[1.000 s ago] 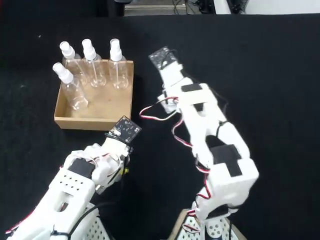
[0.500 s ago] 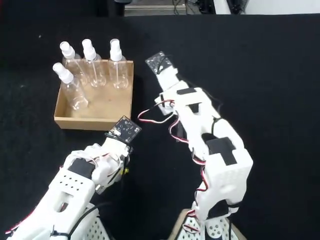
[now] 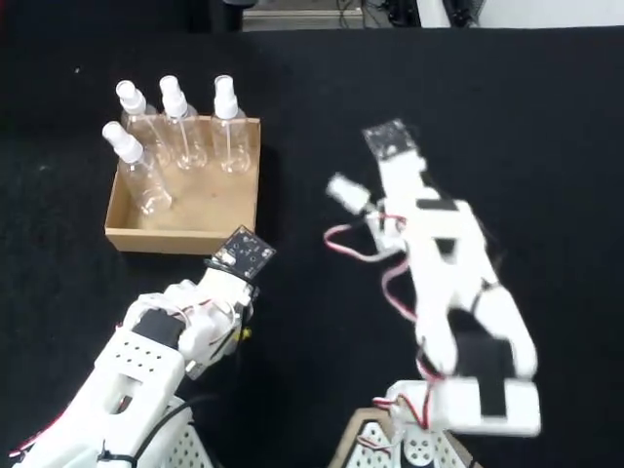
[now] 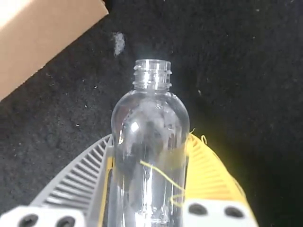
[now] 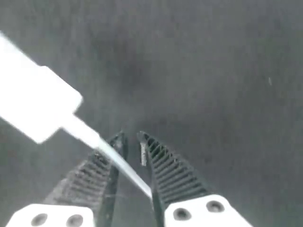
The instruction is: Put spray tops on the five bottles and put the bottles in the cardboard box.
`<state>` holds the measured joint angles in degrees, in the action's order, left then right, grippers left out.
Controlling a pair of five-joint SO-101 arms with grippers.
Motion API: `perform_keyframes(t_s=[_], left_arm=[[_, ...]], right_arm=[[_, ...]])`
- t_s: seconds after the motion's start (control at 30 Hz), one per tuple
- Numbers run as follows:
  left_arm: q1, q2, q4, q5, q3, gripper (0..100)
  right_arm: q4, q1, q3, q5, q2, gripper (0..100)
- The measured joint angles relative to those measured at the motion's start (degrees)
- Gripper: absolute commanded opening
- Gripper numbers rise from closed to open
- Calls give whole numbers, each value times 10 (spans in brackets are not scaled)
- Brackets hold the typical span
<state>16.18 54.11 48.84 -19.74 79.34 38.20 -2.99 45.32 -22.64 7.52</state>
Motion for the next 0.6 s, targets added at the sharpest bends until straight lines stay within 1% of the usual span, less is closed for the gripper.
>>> perform_keyframes(t_s=[0.13,0.2,0.23,0.33,0.43,0.53,0.6], left_arm=[[0,0,0,0,0,30],[0,0,0,0,0,30],[0,0,0,0,0,30],[0,0,0,0,0,30],[0,0,0,0,1,30],[0,0,0,0,1,30],[0,0,0,0,1,30]], right_arm=[[33,-4,44,2,59,262],[62,4,44,2,69,332],[78,11,44,2,72,348],[138,30,14,0,72,352],[193,45,-56,0,72,351],[197,61,-111,4,62,326],[169,70,-125,18,35,296]])
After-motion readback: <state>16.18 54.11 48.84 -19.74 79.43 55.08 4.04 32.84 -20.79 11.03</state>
